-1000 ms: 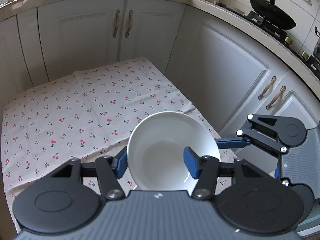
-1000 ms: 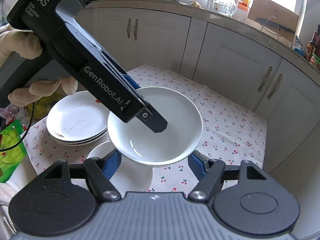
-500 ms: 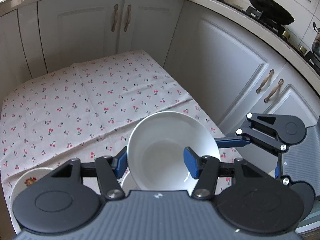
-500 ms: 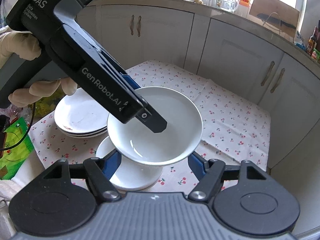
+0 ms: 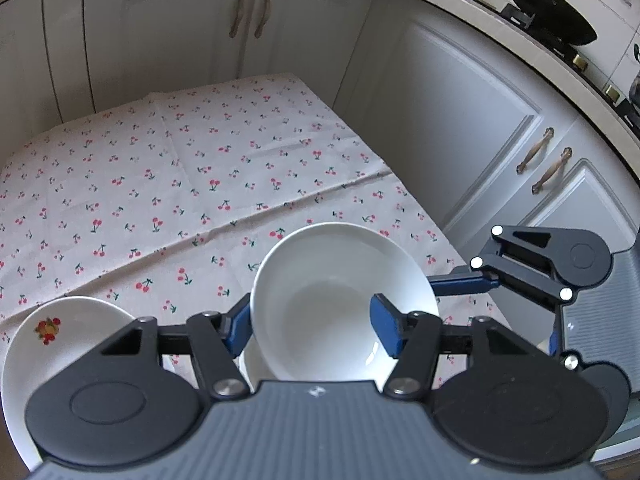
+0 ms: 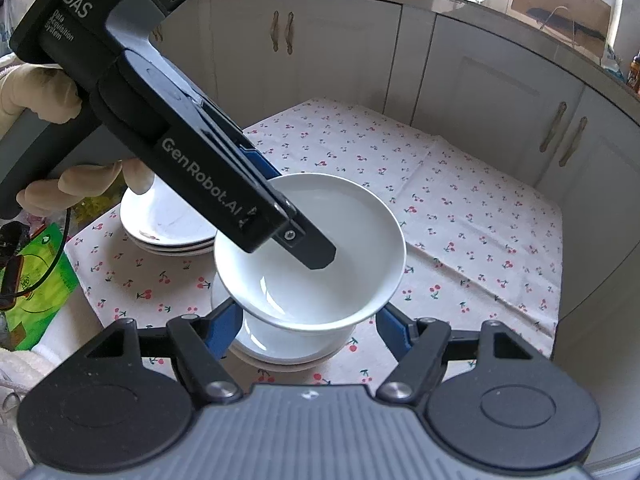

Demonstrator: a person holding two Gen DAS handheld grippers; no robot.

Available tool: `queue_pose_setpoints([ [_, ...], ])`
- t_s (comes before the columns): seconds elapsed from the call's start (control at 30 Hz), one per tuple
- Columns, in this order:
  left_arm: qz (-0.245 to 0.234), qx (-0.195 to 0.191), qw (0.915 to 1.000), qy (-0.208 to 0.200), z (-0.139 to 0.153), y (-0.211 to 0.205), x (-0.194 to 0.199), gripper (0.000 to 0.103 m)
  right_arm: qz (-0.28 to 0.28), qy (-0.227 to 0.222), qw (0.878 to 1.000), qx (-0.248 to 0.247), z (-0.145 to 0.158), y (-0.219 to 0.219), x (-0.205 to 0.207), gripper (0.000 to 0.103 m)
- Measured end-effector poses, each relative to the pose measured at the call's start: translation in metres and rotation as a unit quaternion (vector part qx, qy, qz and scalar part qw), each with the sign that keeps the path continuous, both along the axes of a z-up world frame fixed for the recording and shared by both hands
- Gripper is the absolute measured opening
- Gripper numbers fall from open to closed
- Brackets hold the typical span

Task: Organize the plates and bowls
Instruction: 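Carry the pink-flower bowl with the left gripper over the nested white bowls, then lower the pink-flower bowl into the nested bowls and open the left gripper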

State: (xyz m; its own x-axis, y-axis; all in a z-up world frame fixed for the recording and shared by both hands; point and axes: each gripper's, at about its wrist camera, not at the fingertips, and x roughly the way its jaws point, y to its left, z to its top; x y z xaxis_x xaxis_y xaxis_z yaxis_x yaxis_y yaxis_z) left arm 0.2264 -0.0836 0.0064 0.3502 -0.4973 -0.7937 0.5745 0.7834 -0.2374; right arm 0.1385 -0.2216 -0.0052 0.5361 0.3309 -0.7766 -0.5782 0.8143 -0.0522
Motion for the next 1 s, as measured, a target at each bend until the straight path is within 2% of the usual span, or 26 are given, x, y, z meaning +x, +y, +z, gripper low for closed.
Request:
queue_pose_setpoints([
  [0.5, -0.001, 0.019, 0.9998, 0.006, -0.009, -0.006, 0.001, 0.060, -0.003, 0.021, 1.000, 0.011, -0.010, -0.003, 0.002, 0.078],
  [1.0, 0.002, 0.015, 0.9998, 0.014, -0.018, 0.002, 0.002, 0.060, 0.001, 0.040, 0.999, 0.006, -0.015, 0.003, 0.007, 0.078],
])
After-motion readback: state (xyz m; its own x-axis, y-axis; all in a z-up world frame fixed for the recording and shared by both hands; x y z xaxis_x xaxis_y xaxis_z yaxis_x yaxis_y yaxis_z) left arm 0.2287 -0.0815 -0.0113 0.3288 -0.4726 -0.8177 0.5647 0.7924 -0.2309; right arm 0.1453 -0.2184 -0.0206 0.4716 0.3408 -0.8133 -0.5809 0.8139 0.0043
